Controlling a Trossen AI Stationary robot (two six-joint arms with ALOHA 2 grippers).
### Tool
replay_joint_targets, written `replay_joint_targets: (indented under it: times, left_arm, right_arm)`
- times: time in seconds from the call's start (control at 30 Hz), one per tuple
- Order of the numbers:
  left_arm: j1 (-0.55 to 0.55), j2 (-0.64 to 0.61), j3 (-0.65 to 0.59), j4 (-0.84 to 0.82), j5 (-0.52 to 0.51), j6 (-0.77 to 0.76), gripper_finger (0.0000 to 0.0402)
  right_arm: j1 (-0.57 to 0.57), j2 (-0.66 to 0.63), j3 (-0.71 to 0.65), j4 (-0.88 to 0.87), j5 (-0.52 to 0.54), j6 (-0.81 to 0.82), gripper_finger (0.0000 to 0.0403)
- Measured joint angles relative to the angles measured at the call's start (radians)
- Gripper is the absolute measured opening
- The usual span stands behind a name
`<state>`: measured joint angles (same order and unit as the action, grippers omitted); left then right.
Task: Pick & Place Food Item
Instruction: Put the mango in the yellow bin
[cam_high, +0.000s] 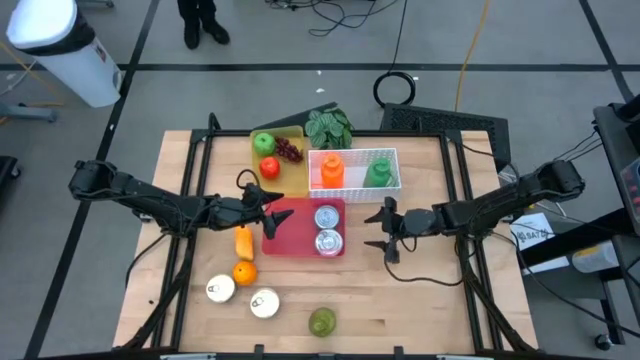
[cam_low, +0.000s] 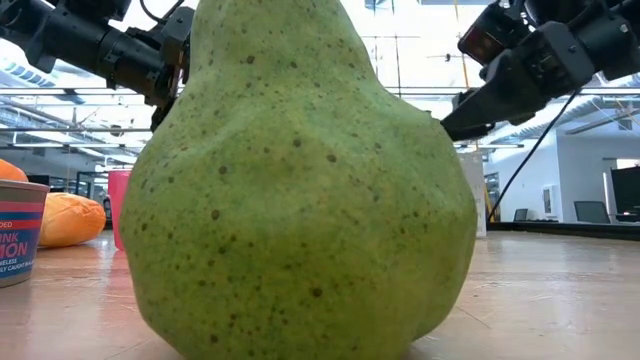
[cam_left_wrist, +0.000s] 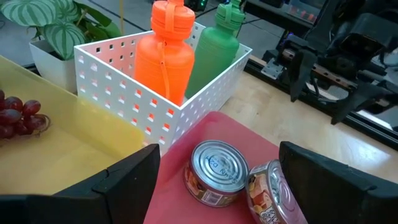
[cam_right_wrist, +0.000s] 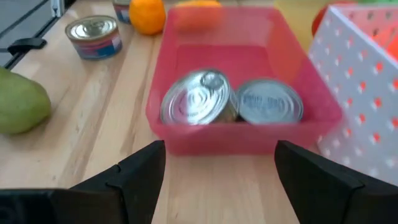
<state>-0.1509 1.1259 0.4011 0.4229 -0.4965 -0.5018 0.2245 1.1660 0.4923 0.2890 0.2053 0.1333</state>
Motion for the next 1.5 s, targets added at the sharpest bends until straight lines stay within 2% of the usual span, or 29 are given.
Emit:
replay_joint_targets:
  times: [0.1, 0.23, 0.33, 0.5, 0.67, 0.73, 0.97, 1.03, 1.1, 1.17, 1.27, 1.37, 1.5]
  left_arm:
    - [0.000, 0.000, 0.000, -0.003, 0.012, 0.000, 0.0340]
    - [0.003, 0.000, 0.000, -0.007, 0.116, 0.060, 0.0340]
    - [0.003, -0.001, 0.000, 0.013, 0.155, 0.079, 0.0340]
    - [0.003, -0.001, 0.000, 0.009, 0.157, 0.076, 0.0340]
    - [0.006, -0.002, 0.001, 0.175, 0.108, 0.029, 0.0340]
    - [0.006, -0.001, 0.001, 0.194, 0.109, 0.026, 0.0340]
    - [-0.001, -0.009, 0.001, 0.210, 0.276, 0.066, 0.0340]
    - [0.004, -0.009, 0.001, 0.218, 0.243, 0.103, 0.0340]
    - [0.019, -0.009, 0.001, 0.182, 0.202, 0.072, 0.0340]
    - [0.031, -0.009, 0.001, 0.121, 0.246, -0.014, 0.0340]
    - [0.041, -0.009, 0.039, -0.046, 0.427, -0.127, 0.0340]
    - [0.021, -0.009, 0.174, -0.451, 0.497, -0.243, 0.0340]
    - [-0.036, 0.054, 0.366, -1.056, 0.476, -0.482, 0.0340]
  right_arm:
    - [0.007, -0.019, 0.000, -0.047, -0.017, 0.039, 0.0283]
    - [0.029, -0.021, 0.000, -0.037, -0.050, 0.065, 0.0283]
    - [0.045, -0.021, 0.000, -0.029, -0.051, 0.093, 0.0283]
    - [0.060, -0.021, 0.000, -0.020, -0.049, 0.141, 0.0283]
    - [0.054, -0.021, 0.000, 0.035, -0.018, 0.127, 0.0283]
    - [0.051, -0.021, 0.000, 0.057, 0.004, 0.112, 0.0283]
    - [0.029, -0.021, 0.000, 0.096, 0.029, 0.052, 0.0283]
    - [0.019, -0.021, 0.000, 0.096, 0.029, 0.035, 0.0283]
    - [0.011, -0.021, 0.000, 0.096, 0.029, 0.026, 0.0283]
    - [0.004, -0.021, 0.000, 0.093, 0.029, 0.028, 0.0283]
    - [0.004, -0.021, 0.000, 0.087, 0.029, 0.036, 0.0283]
    - [0.005, -0.021, 0.000, 0.088, 0.026, 0.037, 0.0283]
    - [0.005, -0.021, 0.000, 0.088, 0.026, 0.037, 0.0283]
